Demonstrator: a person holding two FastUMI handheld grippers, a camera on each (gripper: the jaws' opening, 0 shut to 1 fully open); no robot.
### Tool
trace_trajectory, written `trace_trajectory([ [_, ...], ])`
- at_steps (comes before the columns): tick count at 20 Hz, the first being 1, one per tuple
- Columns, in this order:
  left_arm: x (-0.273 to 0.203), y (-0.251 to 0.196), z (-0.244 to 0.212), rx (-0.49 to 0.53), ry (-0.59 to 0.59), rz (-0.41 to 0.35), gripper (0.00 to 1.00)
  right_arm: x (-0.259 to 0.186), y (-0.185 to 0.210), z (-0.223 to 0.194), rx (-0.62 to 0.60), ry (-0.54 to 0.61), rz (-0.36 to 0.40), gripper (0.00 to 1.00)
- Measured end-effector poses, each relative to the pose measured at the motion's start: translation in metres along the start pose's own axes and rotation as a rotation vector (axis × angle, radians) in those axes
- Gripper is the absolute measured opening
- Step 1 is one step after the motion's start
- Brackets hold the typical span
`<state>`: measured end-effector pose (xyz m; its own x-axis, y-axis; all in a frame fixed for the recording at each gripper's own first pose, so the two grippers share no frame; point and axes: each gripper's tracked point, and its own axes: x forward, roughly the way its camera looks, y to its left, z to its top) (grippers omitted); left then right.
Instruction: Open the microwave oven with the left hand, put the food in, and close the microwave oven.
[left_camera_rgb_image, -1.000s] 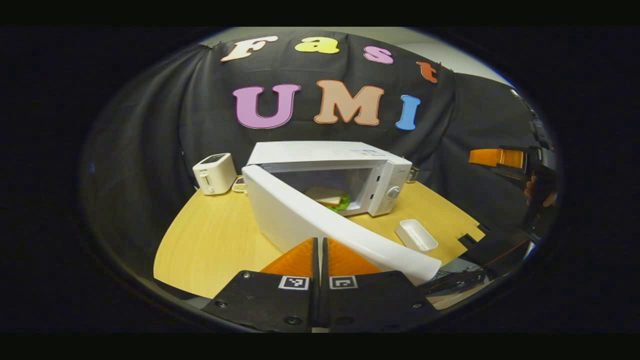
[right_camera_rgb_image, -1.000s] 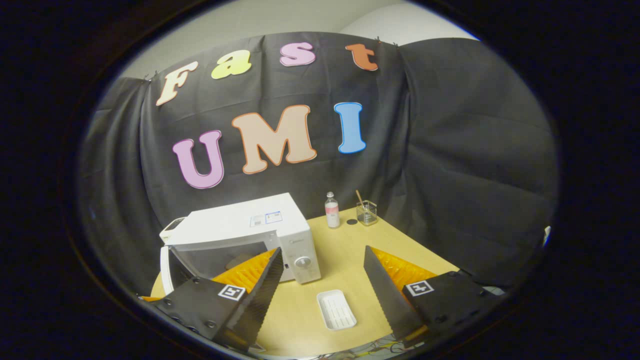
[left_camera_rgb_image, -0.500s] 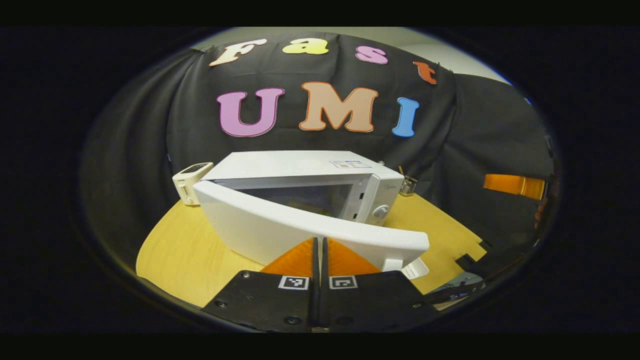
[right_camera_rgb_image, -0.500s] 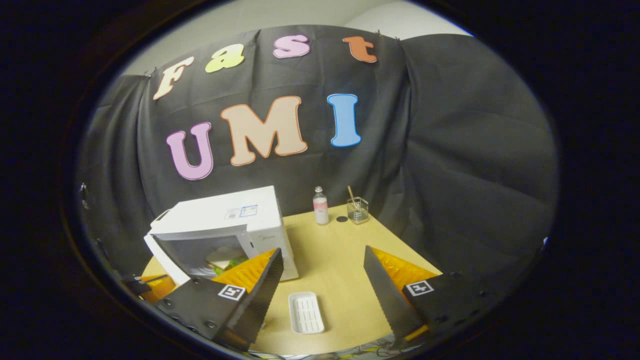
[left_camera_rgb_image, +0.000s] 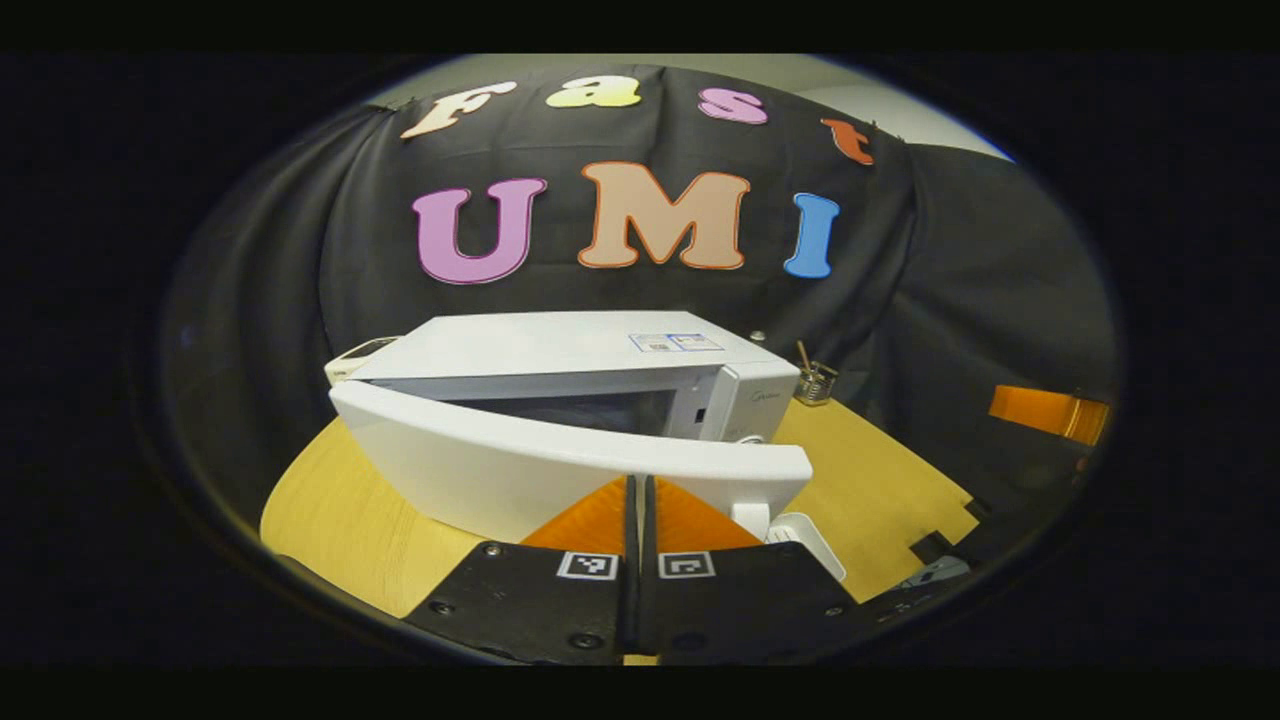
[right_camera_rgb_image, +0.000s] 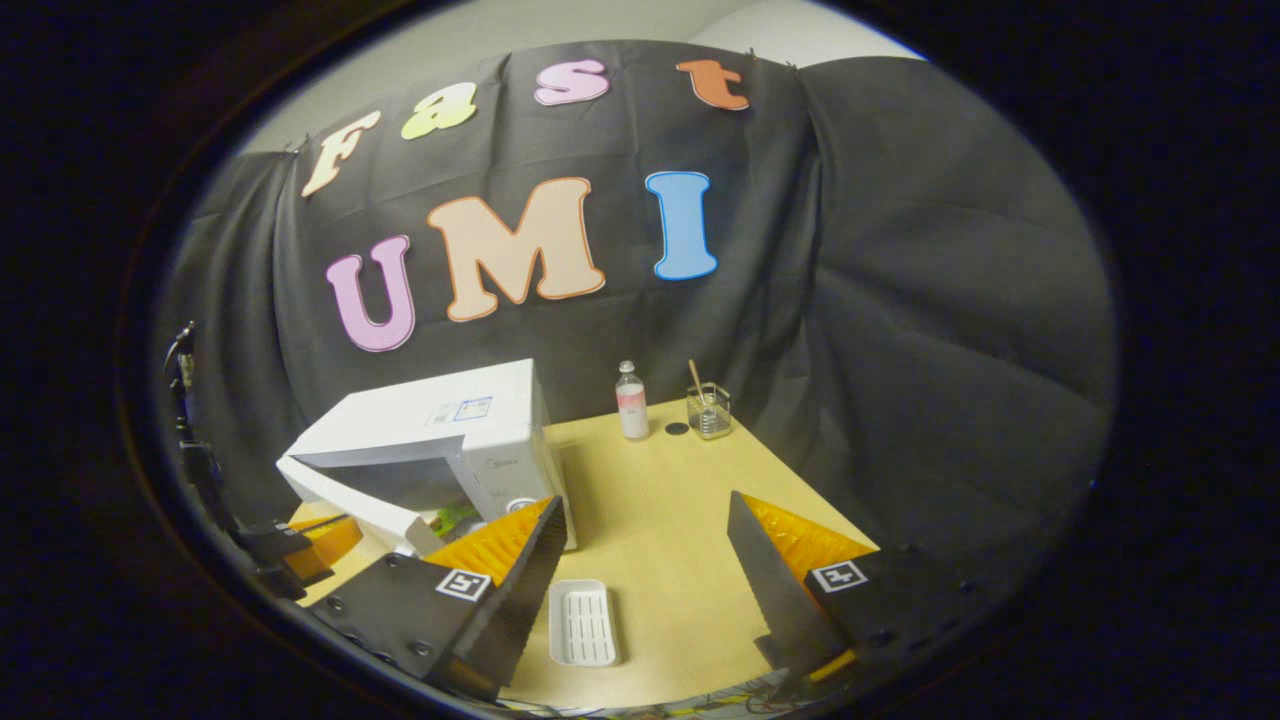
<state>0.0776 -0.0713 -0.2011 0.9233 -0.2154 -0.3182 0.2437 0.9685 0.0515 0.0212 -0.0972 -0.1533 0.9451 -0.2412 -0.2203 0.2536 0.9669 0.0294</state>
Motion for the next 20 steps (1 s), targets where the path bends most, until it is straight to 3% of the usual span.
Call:
trace_trajectory([
  [11,0.036,-0.011,0.015,0.007,-0.007,0.011,0.0,-0.001,-0.015,-0.012,-0.024,0.026,-0.033,0.92],
  [12,0.038,-0.011,0.016,0.005,-0.01,0.012,0.01,0.0,-0.016,-0.013,-0.024,0.026,-0.035,1.0],
  [13,0.041,-0.011,0.018,0.003,-0.014,0.012,0.01,-0.001,-0.017,-0.014,-0.024,0.028,-0.035,0.92],
  [20,0.064,-0.008,0.019,-0.02,-0.016,0.038,0.01,0.001,-0.026,-0.017,-0.01,0.035,-0.04,0.92],
])
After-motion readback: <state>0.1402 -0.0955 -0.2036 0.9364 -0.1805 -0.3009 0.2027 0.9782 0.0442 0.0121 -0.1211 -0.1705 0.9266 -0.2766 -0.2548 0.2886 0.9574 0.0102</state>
